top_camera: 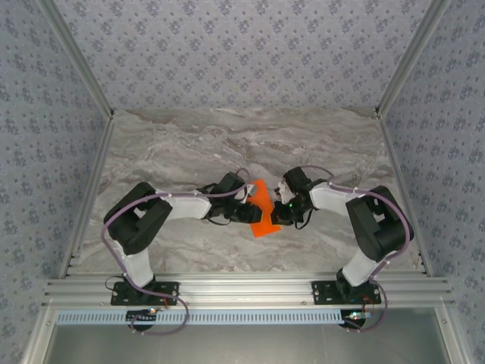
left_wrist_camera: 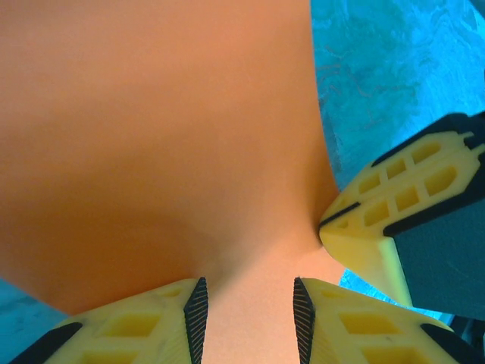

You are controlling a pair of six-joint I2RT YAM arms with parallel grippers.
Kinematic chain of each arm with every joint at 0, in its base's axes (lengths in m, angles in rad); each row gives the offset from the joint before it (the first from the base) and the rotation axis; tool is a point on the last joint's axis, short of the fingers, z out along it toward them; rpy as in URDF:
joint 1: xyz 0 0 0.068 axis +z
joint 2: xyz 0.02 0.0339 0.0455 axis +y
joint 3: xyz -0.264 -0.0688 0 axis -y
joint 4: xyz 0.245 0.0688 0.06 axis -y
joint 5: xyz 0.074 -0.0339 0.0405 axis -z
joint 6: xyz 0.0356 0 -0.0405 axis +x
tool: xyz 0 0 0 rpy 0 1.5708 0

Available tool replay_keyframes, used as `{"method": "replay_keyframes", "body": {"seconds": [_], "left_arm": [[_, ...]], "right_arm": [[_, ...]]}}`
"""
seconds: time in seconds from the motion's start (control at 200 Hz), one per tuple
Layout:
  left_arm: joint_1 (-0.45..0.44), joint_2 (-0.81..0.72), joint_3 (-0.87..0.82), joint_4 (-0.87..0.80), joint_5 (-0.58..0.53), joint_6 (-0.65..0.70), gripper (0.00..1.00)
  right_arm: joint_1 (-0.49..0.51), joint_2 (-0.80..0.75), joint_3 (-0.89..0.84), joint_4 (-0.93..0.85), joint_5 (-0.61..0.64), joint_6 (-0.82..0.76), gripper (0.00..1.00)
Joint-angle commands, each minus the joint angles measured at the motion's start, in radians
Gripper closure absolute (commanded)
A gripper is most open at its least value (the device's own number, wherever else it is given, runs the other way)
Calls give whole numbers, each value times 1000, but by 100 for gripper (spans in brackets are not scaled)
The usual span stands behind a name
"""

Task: Fold a paper plane with a square sheet of paper (fold left side to right side)
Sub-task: First fold the square sheet of paper in half at the center of the table.

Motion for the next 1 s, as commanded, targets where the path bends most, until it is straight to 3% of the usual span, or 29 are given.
{"method": "replay_keyframes", "body": {"seconds": [0.0,0.51,0.994], "left_arm": [[19,26,46,-41,-11,35,63],[80,95,90,-52,-71,69,62],[217,192,215,-75,-85,110,62]], "right_arm": [[4,48,-7,-79,127,-24,100],[2,66,10,-149,215,-73,100],[0,77,-8,-138,199,-84,100]]}}
